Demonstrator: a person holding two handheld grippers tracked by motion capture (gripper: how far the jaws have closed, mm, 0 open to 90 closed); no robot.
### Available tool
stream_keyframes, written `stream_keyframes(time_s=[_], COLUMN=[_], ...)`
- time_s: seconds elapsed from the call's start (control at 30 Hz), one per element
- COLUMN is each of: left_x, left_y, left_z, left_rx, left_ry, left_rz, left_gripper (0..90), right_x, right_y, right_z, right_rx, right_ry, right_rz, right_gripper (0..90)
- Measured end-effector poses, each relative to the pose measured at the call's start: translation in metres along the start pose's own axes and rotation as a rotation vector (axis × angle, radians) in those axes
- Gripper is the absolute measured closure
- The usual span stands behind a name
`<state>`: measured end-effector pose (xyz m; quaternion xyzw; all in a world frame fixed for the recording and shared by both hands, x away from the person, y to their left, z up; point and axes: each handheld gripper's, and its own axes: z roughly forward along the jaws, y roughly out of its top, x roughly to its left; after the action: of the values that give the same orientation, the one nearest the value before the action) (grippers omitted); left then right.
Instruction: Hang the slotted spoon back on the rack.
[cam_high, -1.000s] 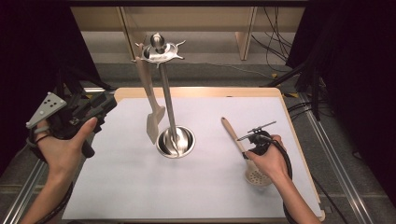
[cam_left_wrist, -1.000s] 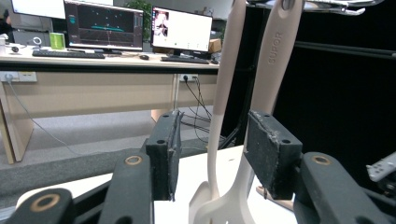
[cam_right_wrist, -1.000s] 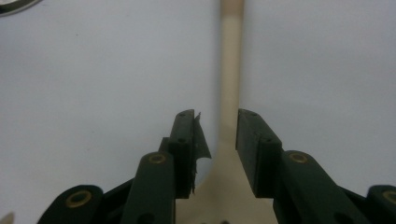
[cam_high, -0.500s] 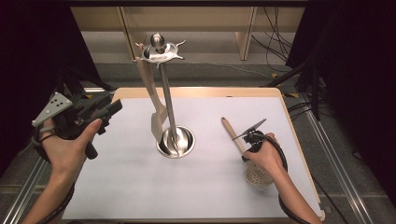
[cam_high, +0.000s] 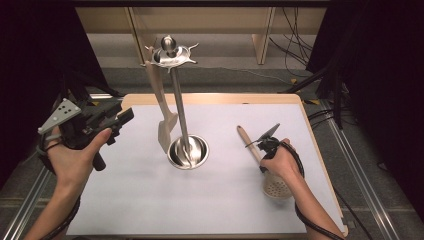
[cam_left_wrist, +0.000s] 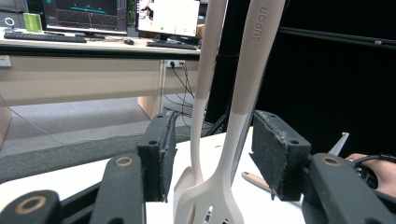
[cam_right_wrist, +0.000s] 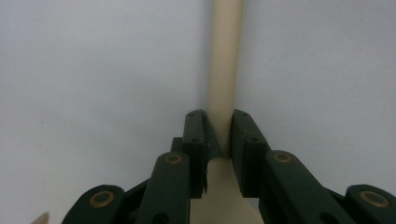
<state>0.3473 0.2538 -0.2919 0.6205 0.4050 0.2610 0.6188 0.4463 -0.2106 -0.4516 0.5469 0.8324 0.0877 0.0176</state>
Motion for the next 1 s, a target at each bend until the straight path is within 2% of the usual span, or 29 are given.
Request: stream_keyframes(time_s=[0.13,0.27,0.37,0.47,0.5,0.6,0.67,0.8,0.83,0.87,0.93,1.0], left_x=[0.0,-0.001,-0.001,-0.001,-0.001,-0.001,-0.001,-0.002,-0.003,-0.003,-0.002,-0.002], left_y=[-0.001,-0.002,-0.002,-0.003,-0.003,-0.003,-0.003,-0.003,-0.003,-0.003,-0.004,-0.004], left_z=[0.001,0.003,0.004,0.005,0.005,0.006,0.006,0.007,0.007,0.007,0.007,0.007], left_rx=[0.008,0.014,0.02,0.02,0.021,0.022,0.023,0.023,0.024,0.025,0.025,0.026], left_ry=[0.0,-0.002,-0.001,-0.002,-0.001,-0.001,0.0,-0.005,-0.007,-0.008,-0.006,-0.006], left_rz=[0.005,0.009,0.011,0.011,0.01,0.011,0.013,0.015,0.016,0.017,0.015,0.014], left_gripper=[48.6,48.5,48.5,48.4,48.3,48.3,48.3,48.3,48.3,48.3,48.3,48.2], right_x=[-0.001,0.001,0.0,0.001,0.0,0.0,0.002,-0.001,0.001,-0.003,-0.004,-0.004], right_y=[0.0,-0.005,-0.012,-0.016,-0.02,-0.024,-0.029,-0.031,-0.03,-0.03,-0.029,-0.028], right_z=[-0.001,-0.002,-0.003,-0.007,-0.008,-0.011,-0.014,-0.015,-0.014,-0.01,-0.005,-0.004], right_rx=[0.005,-0.026,-0.082,-0.105,-0.155,-0.186,-0.21,-0.193,-0.177,-0.144,-0.13,-0.117], right_ry=[0.007,0.007,0.034,0.026,0.011,0.03,0.021,0.043,0.046,0.036,0.017,0.022], right_rz=[0.02,0.042,0.055,0.068,0.043,0.057,0.073,0.052,0.071,0.029,0.016,0.009], right_gripper=[78.7,78.9,79.0,79.0,79.0,79.0,79.0,78.9,78.9,78.9,78.9,78.9])
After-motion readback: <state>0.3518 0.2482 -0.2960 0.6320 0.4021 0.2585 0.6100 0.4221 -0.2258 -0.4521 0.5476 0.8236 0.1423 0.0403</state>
